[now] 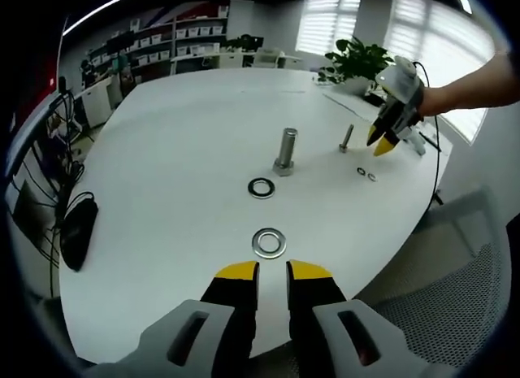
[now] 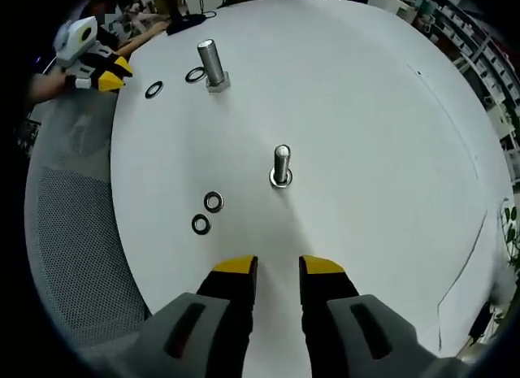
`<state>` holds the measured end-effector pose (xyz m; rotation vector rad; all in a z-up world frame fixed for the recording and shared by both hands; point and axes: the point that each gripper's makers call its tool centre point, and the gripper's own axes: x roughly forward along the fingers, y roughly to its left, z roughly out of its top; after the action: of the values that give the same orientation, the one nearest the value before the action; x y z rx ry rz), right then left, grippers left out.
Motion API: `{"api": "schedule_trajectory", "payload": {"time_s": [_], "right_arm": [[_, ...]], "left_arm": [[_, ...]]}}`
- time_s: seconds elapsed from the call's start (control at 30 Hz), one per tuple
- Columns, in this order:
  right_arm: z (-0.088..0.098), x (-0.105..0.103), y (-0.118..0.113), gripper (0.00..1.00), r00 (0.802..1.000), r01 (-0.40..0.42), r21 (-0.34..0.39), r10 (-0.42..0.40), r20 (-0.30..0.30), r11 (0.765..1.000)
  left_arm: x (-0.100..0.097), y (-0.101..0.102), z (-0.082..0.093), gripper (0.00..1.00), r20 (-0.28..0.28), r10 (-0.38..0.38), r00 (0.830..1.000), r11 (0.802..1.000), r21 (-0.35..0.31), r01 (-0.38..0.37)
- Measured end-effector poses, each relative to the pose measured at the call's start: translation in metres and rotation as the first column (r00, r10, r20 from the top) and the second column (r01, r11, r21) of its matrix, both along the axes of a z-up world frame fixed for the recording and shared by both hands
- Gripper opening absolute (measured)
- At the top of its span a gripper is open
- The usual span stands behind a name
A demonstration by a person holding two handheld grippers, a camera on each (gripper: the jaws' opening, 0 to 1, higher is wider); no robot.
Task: Place the washer onto the threaded stud by aligning its center hole with the stud, sliding it down to the base, and recovering from edge contact or off-axis alignment until the washer reaches the visible bottom stop.
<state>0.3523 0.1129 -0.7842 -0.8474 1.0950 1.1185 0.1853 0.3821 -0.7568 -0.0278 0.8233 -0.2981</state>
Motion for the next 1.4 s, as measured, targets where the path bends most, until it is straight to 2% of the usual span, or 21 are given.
{"api": "schedule_trajectory", "payload": {"time_s": [0.33,0.8,1.07,1.4], "right_arm": [[0.003,-0.005,-0.003,0.23,1.0,0.016,0.024,-0.016,0.003,1.0],[0.004,-0.031,0.02,0.25,1.0,0.015,0.034,-0.014,-0.025,0.999],[-0.005,-0.05,0.037,0.26,0.999,-0.009,0.03,0.01,-0.047,1.0],[-0.014,-0.063,0.044,0.26,0.997,-0.062,0.005,0.062,-0.044,0.998]], "left_arm": [[0.0,0.001,0.001,0.11,0.008,-0.004,1.0,1.0,0.017,0.004],[-0.002,-0.003,0.001,0.11,-0.001,-0.026,1.0,1.0,0.009,0.026],[-0.001,-0.004,0.002,0.11,0.007,-0.033,0.999,0.999,0.002,0.033],[0.001,-0.002,0.005,0.11,0.021,-0.021,1.0,1.0,-0.006,0.021]]}}
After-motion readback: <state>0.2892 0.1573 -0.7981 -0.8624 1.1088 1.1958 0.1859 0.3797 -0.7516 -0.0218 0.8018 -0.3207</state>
